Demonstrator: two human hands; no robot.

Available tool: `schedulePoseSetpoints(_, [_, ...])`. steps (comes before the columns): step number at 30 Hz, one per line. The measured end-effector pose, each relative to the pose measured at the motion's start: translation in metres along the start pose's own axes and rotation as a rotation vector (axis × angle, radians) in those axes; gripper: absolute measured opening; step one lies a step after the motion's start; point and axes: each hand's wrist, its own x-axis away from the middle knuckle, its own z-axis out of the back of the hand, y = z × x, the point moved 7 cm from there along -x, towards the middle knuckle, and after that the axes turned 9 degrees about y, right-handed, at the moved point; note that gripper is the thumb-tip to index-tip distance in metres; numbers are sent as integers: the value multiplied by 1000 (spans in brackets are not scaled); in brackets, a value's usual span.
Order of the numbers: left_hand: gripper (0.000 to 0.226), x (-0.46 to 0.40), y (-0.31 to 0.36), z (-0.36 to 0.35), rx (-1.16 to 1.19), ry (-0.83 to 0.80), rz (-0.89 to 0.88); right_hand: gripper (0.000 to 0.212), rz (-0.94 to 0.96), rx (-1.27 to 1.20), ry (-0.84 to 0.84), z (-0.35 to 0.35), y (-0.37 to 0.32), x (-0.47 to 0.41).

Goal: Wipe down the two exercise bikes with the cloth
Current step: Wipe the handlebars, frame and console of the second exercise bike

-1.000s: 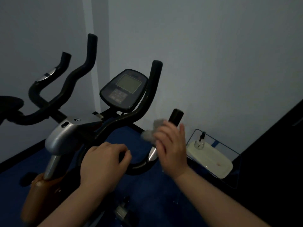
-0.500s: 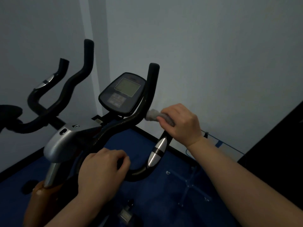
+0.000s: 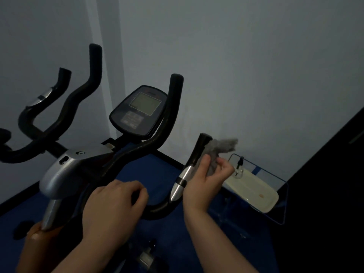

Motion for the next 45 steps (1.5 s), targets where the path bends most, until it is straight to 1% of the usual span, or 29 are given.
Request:
schedulePoseSetpoints(2, [19, 0, 1, 1, -7, 8, -7, 34, 40, 19, -145, -18, -14, -13])
schedulePoseSetpoints(4, [18, 0, 1, 1, -9, 9, -9, 36, 93, 90, -247, -40, -30, -36])
schedulePoseSetpoints(7, [17, -1, 3, 3, 0, 10, -12, 28, 89, 114, -256, -48, -27, -45])
schedulePoseSetpoints(10, [17, -2, 3, 2, 8, -1, -24, 37, 85, 78, -228, -32, -13, -21])
schedulePoseSetpoints(12, [17, -2, 2, 1, 3, -9, -19, 36, 77, 103, -219, -37, -13, -27])
schedulePoseSetpoints(13, [17, -1, 2, 0, -1, -11, -16, 32, 79, 152, -241, -46, -17, -39])
schedulePoseSetpoints(16, [16, -2, 0, -1, -13, -5, -1, 23, 55, 244, -420, -71, -30, -68])
schedulePoseSetpoints(17, [17, -1, -1, -2, -17, -8, 2, 21, 19, 229, -421, -69, -28, -70])
schedulePoseSetpoints(18, [16, -1, 0, -2, -21, -5, 3, 19, -35, 189, -369, -64, -25, -68])
schedulePoseSetpoints(20, [16, -2, 1, 0, -24, 4, 6, 19, -146, 86, -161, -45, -15, -53])
schedulePoseSetpoints(21, [15, -2, 2, 0, -28, 6, 4, 21, -164, 62, -65, -36, -11, -40])
schedulePoseSetpoints(22, [15, -2, 1, -1, -30, 4, 3, 25, -156, 68, -2, -27, -6, -26])
schedulePoseSetpoints(23, [15, -2, 1, -3, -28, 2, 5, 29, -128, 92, 15, -19, 0, -10])
schedulePoseSetpoints(24, [15, -1, -1, -4, -26, 4, 7, 33, -66, 128, -7, -13, 2, 5])
schedulePoseSetpoints(25, [16, -1, -2, -4, -23, 8, 8, 35, 31, 176, -62, -8, 1, 17])
schedulePoseSetpoints(26, [16, -1, -1, -4, -19, 14, 7, 35, 154, 228, -153, -7, -2, 26])
schedulePoseSetpoints(27, [15, -1, -1, -3, -13, 20, 7, 33, 302, 286, -270, -9, -7, 29])
schedulePoseSetpoints(29, [12, 0, 1, 0, 7, 41, 4, 28, 660, 475, -497, -16, -18, 23])
schedulePoseSetpoints(30, [12, 1, 1, 1, 20, 55, 7, 28, 809, 555, -584, -17, -21, 16])
schedulePoseSetpoints(31, [12, 1, 0, 2, 37, 76, 16, 30, 898, 598, -659, -15, -23, 10])
schedulePoseSetpoints(32, [13, 2, -2, 4, 65, 102, 31, 31, 935, 603, -730, -10, -24, 9])
schedulePoseSetpoints(33, [15, 2, -4, 6, 110, 133, 47, 32, 928, 589, -796, -2, -24, 16])
schedulePoseSetpoints(36, [21, 5, -9, 13, 271, 223, 52, 34, 930, 616, -1049, 5, -17, 75])
schedulePoseSetpoints(37, [23, 7, -10, 15, 331, 251, 46, 36, 945, 649, -1139, 3, -15, 92])
schedulePoseSetpoints(39, [24, 11, -11, 19, 422, 293, 7, 41, 1012, 751, -1310, -5, -18, 97])
schedulePoseSetpoints(40, [22, 16, -13, 22, 410, 307, -27, 44, 1062, 800, -1387, -8, -21, 91])
schedulePoseSetpoints(42, [18, 28, -25, 25, 291, 355, -74, 50, 1149, 863, -1491, -7, -23, 80])
schedulePoseSetpoints(44, [15, 40, -48, 27, 224, 421, 21, 46, 1207, 946, -1496, -11, -21, 88])
schedulePoseSetpoints(45, [15, 44, -57, 27, 215, 447, 92, 41, 1191, 1010, -1499, -20, -17, 97])
